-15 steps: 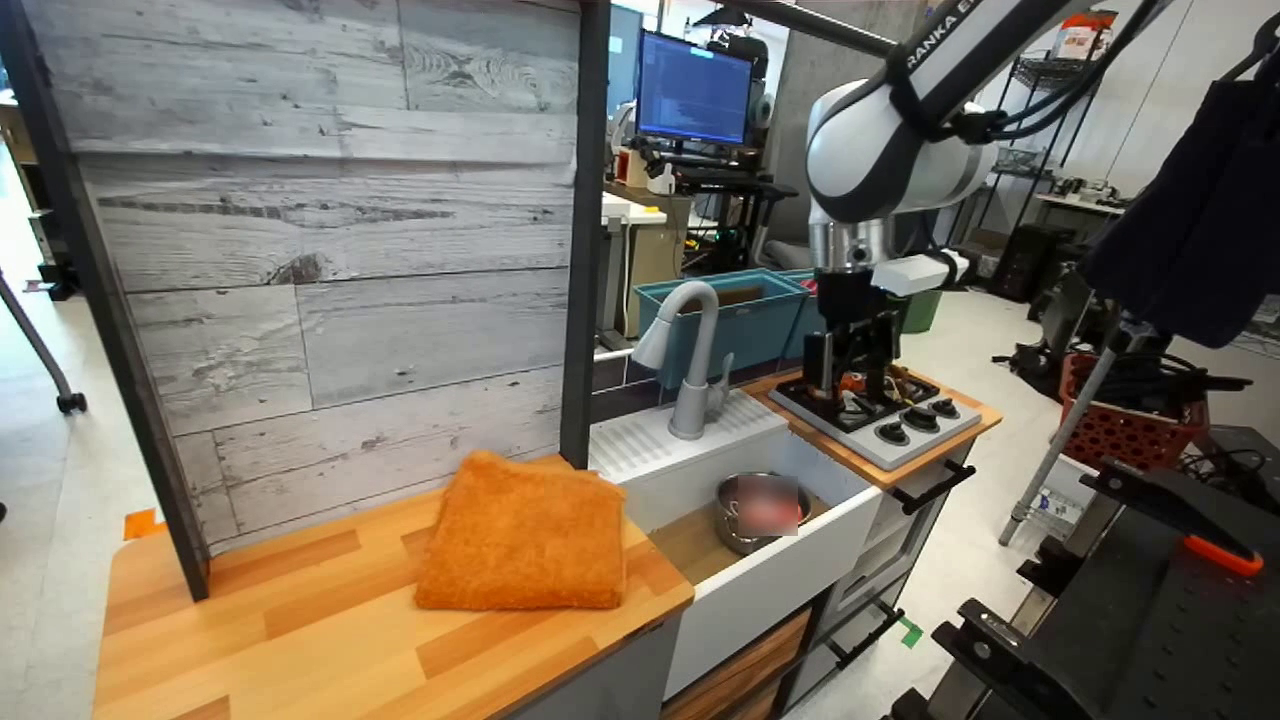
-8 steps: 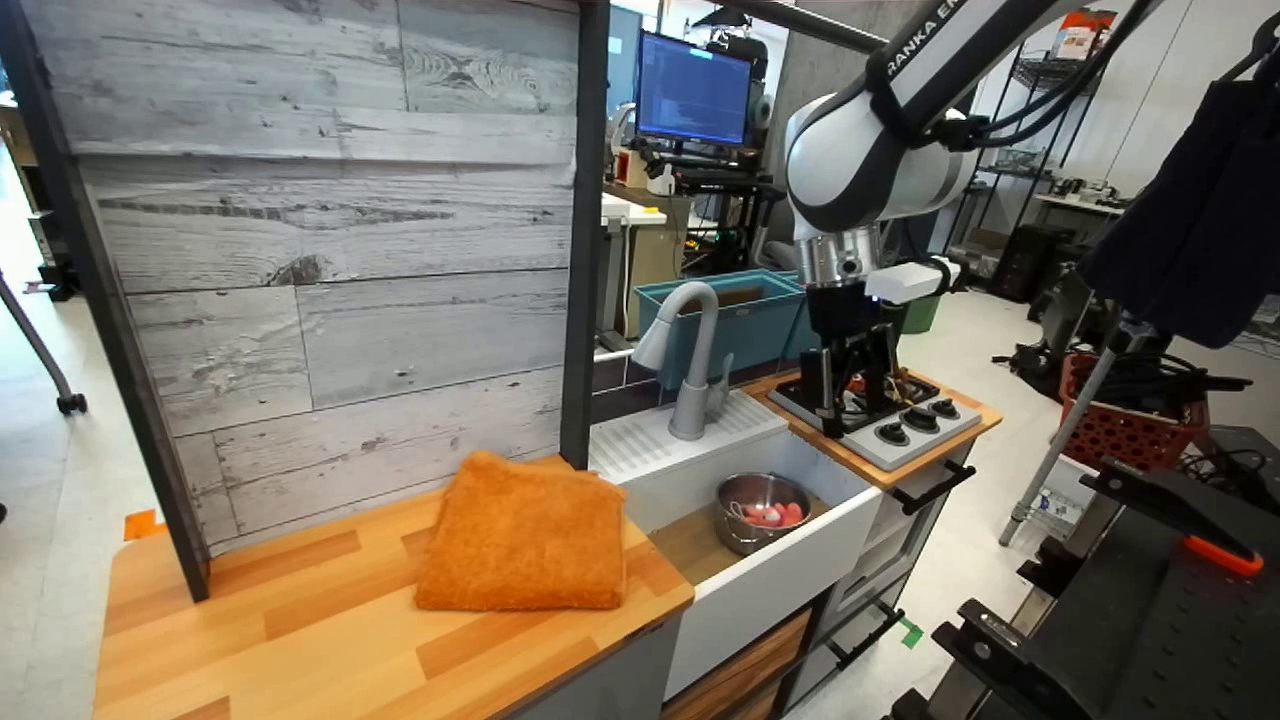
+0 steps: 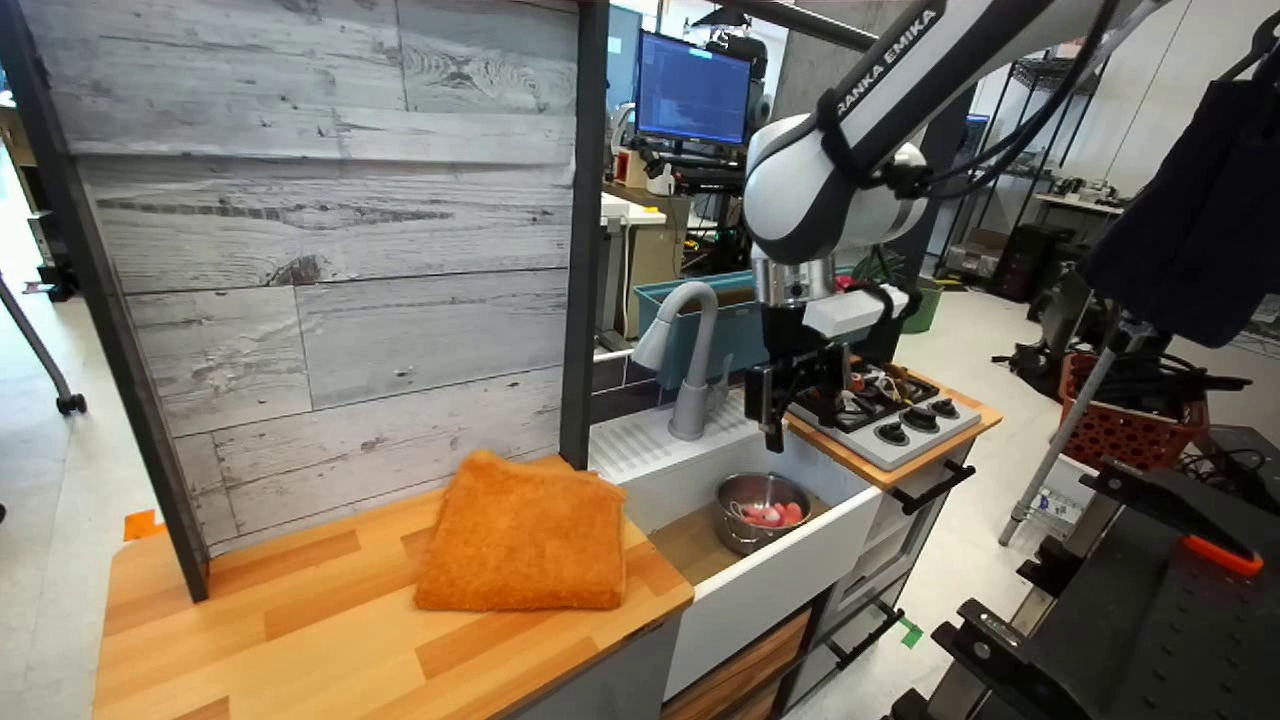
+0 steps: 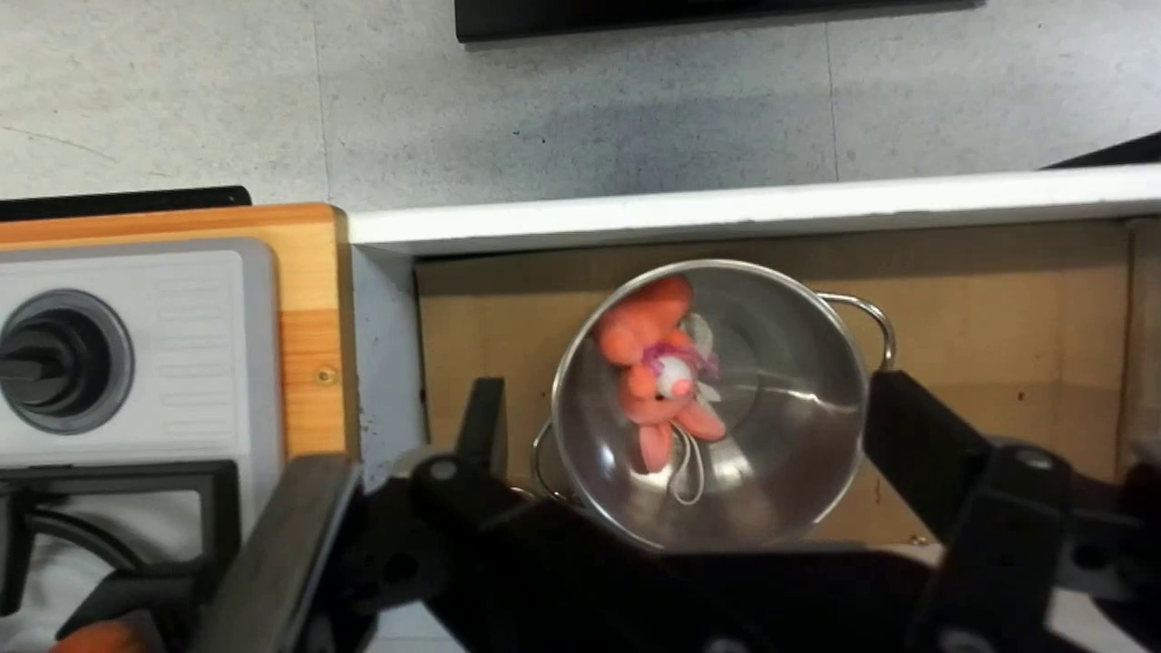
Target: Use the towel to wipe the table, then put the dolls on the stove
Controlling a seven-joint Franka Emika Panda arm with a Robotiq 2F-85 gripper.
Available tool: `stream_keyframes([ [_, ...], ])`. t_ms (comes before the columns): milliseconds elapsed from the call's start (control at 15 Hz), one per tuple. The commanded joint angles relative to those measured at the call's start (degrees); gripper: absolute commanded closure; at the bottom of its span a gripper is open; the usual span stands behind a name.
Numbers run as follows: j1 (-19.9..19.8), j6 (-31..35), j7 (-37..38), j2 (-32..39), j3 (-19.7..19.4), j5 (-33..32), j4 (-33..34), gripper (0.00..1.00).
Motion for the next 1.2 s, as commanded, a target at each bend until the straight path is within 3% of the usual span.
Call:
stream_keyframes([
  [0,3.0,-1.0,5.2,10.4,-1.7,0.8,13.4,0.19],
  [67,3.3,-1.1,5.8,12.6,-1.7,0.9,16.0,0.25],
  [200,3.5,-1.4,6.7,16.5,-2.0,0.9,20.7,0.18],
  [333,3.0,-2.5,7.0,20.2,-2.2,1.2,25.3,0.17],
  [467,2.2,-3.5,7.5,23.4,-2.0,0.5,29.4,0.05],
  [600,1.5,-4.4,7.1,25.6,-1.7,0.7,32.2,0.01],
  [667,1.2,-5.1,7.1,26.6,-1.6,0.8,33.5,0.12],
  [800,1.5,-3.0,6.7,22.9,-1.8,1.2,27.4,0.20],
  [933,1.8,-2.7,6.5,22.7,-1.6,1.1,27.1,0.39],
  [1133,2.3,-2.2,6.2,22.6,-1.4,0.9,27.0,0.54],
])
